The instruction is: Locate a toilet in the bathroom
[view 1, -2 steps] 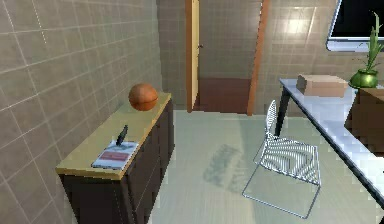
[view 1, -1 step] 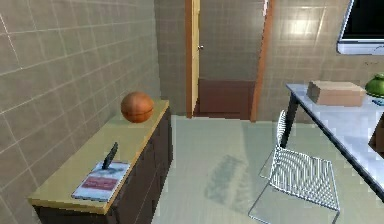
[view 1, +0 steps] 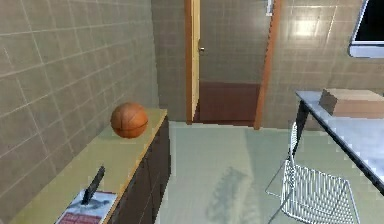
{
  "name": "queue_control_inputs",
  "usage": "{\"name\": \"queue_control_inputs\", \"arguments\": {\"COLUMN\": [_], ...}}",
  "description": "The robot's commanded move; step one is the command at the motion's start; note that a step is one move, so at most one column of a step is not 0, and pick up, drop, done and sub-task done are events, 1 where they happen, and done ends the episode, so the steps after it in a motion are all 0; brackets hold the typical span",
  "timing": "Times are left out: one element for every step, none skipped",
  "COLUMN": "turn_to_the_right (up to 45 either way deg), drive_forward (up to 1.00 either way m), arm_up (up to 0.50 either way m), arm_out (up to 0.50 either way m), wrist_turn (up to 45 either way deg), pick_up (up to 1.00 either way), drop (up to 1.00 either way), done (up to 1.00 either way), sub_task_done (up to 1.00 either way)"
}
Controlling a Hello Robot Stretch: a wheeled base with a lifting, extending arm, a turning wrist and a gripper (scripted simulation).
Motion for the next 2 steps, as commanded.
{"name": "queue_control_inputs", "arguments": {"turn_to_the_right": [9.0, 0.0], "drive_forward": [0.0, 1.0], "arm_up": [0.0, 0.0], "arm_out": [0.0, 0.0], "wrist_turn": [0.0, 0.0], "pick_up": [0.0, 0.0], "drop": [0.0, 0.0], "done": [0.0, 0.0], "sub_task_done": [0.0, 0.0]}}
